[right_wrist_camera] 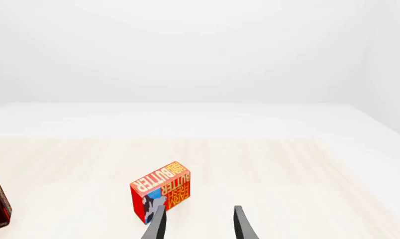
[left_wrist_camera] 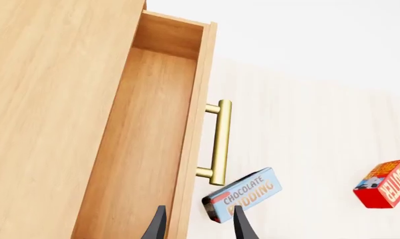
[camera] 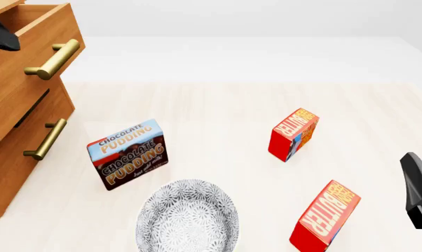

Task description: Put the butter at the front in the top drawer of the cabinet and close it.

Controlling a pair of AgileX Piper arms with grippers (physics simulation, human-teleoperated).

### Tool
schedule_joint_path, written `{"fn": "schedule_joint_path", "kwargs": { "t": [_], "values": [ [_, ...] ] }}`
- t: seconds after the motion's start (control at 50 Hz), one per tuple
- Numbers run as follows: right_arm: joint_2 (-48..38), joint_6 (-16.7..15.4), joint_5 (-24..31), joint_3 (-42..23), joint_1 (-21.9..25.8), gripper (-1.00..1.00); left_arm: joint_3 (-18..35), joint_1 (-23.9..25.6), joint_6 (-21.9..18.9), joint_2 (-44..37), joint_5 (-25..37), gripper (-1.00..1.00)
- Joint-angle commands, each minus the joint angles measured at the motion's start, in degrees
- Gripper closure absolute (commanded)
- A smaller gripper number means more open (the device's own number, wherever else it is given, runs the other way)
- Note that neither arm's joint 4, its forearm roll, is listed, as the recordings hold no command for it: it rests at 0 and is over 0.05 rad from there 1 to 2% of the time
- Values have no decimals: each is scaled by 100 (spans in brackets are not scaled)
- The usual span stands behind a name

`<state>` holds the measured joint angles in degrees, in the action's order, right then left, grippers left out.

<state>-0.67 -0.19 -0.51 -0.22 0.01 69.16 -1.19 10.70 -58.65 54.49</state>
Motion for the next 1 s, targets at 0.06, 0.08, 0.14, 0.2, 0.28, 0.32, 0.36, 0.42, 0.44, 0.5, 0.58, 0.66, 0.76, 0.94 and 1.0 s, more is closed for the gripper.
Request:
{"fn": "schedule_joint_path", "kwargs": {
  "t": [0.06, 0.08, 0.14, 0.2, 0.28, 0.32, 0.36, 0.42, 0.44, 0.5, 0.58, 0.66, 0.76, 0.94, 1.0],
  "values": [
    [10, 4, 13, 0, 0, -100, -185, 92, 65, -82, -167, -100],
    [11, 4, 13, 0, 0, -100, -178, 107, 78, -81, -172, -100],
    [10, 5, 12, 0, 0, -100, -166, 137, 89, -76, -159, -100],
    [11, 4, 13, 0, 0, -100, -157, 154, 105, -42, -150, -100],
    [10, 3, 13, 0, -1, -100, -142, 194, 105, -16, -138, -100],
    [9, 3, 12, 0, 0, -100, -100, 207, 93, -16, -97, -100],
    [11, 4, 13, 0, -1, -100, -116, 227, 106, -3, -115, -100],
    [11, 3, 13, 0, -1, -100, -138, 236, 118, -6, -144, -100],
    [11, 5, 13, 0, 0, -100, -157, 251, 129, -9, -147, -100],
    [11, 3, 13, 0, -1, -100, -165, 295, 179, 1, -168, -100],
    [10, 3, 13, 0, 1, -100, -217, 370, 223, -26, -222, -100],
    [10, 3, 13, 0, 0, -100, -252, 515, 239, -110, -286, -100],
    [10, 4, 13, 0, 0, -100, -253, 540, 262, -130, -301, -100],
    [10, 3, 13, 0, 1, -100, -293, 632, 295, -172, -339, -100],
    [11, 5, 13, 0, 0, -100, -273, 647, 290, -193, -336, -100]
  ]
}}
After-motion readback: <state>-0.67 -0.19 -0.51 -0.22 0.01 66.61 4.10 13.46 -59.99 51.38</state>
